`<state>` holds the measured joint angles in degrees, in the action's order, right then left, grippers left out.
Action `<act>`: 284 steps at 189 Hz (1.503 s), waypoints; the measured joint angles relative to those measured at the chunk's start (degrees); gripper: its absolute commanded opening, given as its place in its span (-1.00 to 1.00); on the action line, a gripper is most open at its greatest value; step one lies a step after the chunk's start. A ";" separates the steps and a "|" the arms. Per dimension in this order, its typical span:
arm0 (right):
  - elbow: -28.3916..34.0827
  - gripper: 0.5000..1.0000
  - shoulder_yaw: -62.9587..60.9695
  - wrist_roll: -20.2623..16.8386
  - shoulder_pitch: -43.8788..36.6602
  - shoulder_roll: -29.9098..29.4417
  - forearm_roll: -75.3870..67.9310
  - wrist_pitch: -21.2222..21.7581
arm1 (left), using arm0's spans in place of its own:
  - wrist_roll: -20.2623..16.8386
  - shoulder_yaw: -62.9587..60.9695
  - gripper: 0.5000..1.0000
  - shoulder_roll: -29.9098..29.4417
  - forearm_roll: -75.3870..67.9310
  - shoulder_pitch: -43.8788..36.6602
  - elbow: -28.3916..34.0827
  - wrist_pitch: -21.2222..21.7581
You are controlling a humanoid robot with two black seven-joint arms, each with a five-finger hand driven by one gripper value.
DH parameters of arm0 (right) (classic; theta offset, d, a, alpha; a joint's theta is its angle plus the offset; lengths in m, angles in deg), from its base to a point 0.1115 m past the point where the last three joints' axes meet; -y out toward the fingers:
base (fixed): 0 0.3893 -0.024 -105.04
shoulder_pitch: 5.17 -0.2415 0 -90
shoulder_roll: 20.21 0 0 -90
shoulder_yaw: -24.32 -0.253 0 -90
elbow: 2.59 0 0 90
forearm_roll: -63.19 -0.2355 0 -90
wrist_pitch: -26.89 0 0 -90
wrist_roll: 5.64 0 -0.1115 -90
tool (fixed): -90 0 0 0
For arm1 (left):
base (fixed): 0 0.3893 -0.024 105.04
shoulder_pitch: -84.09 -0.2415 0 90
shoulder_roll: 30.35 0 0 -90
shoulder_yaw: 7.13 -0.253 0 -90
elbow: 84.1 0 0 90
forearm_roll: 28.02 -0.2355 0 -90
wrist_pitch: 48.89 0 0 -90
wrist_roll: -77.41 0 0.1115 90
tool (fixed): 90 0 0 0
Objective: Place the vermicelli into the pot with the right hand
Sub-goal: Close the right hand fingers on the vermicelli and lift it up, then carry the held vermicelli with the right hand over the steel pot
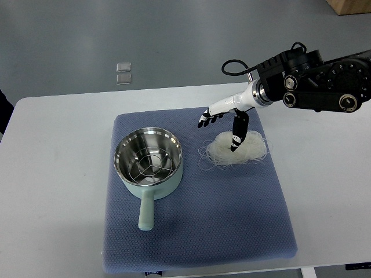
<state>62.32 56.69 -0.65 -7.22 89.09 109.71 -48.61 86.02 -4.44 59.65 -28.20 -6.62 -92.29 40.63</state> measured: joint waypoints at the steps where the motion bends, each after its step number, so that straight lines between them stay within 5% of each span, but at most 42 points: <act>1: -0.07 0.69 0.01 -0.06 0.14 0.00 0.01 -0.18 | 0.00 0.00 1.00 0.00 0.00 0.00 0.00 0.00; 80: -5.03 0.57 0.34 -2.05 11.21 -0.23 3.06 -5.41 | 0.18 0.02 1.00 0.00 0.00 0.01 0.45 0.04; 91: -5.41 0.02 0.32 -2.05 12.44 -0.25 3.23 -6.35 | 0.18 0.02 1.00 0.00 0.00 0.02 0.48 0.04; 102: -5.70 -1.00 0.30 -2.05 13.41 -0.29 3.55 -7.27 | 0.18 0.02 1.00 0.00 0.00 0.01 0.48 0.04; 190: -5.09 -1.00 -0.56 -2.10 12.52 2.44 5.12 -9.71 | 0.23 -0.01 1.00 0.00 0.00 0.00 0.54 0.04; 250: 7.82 -1.00 -0.74 -1.75 -6.61 12.89 3.99 -2.50 | 0.21 -0.05 1.00 0.00 0.00 -0.08 0.48 0.04; 284: 12.52 -1.00 -0.74 -1.67 -16.00 11.62 -1.57 -1.61 | 0.21 -0.06 1.00 0.00 0.00 -0.06 0.12 0.04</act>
<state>74.85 55.95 -2.32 -23.22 100.71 108.14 -50.22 86.22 -4.50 59.65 -28.20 -6.68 -92.17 40.67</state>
